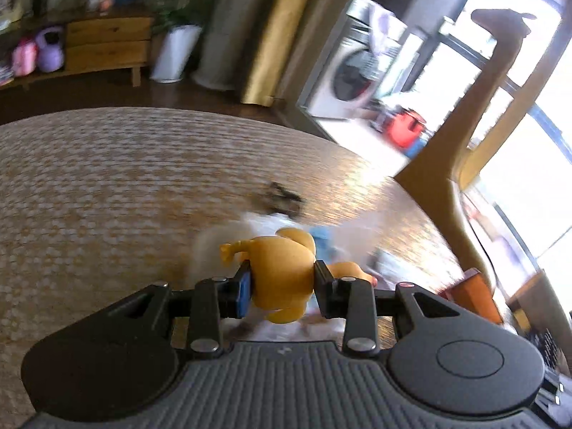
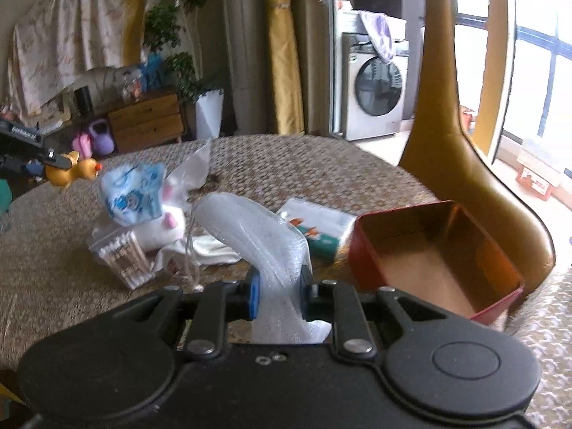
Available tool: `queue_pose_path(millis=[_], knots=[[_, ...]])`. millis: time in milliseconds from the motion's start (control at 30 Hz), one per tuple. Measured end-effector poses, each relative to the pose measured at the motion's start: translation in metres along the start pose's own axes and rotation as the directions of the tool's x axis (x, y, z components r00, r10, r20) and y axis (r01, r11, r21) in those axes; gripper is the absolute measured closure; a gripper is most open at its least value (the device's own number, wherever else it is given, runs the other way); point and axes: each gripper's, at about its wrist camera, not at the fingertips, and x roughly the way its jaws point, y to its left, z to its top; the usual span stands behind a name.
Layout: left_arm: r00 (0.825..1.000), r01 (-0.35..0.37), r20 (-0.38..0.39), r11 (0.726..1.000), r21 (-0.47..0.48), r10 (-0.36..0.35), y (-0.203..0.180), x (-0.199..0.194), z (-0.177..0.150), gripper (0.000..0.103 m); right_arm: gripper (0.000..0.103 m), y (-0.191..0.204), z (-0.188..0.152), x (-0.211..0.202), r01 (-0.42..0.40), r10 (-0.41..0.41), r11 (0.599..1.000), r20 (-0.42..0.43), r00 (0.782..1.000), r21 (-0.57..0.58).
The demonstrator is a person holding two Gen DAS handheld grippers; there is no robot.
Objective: Organize soft objects
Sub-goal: 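Carry the duck and mesh bag into the red tin box, opening both grippers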
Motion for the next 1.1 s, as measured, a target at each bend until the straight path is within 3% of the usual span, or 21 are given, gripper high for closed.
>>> queue_pose_path(millis=[233, 433, 733, 1100], knots=[[0.99, 0.13, -0.062, 0.985, 0.113, -0.124, -0.08, 0.012, -0.018, 0.069, 0.083, -0.034, 0.005, -0.018, 0.077, -0.079, 0.996, 0.035, 0.996, 0.052], [0.977, 0.196, -0.118, 0.963, 0.186, -0.177, -0.146, 0.029, -0.042, 0.069, 0.083, -0.066, 0.004, -0.017, 0.133, -0.138, 0.984, 0.033, 0.99, 0.116], [0.96, 0.256, -0.187, 0.927, 0.275, -0.21, -0.229, 0.062, -0.065, 0.069, 0.082, -0.107, 0.001, 0.002, 0.225, -0.227, 0.958, -0.011, 0.974, 0.178], [0.935, 0.307, -0.287, 0.879, 0.365, -0.207, -0.297, 0.134, -0.087, 0.068, 0.082, -0.155, 0.003, 0.041, 0.257, -0.243, 0.948, -0.091, 0.966, 0.188]])
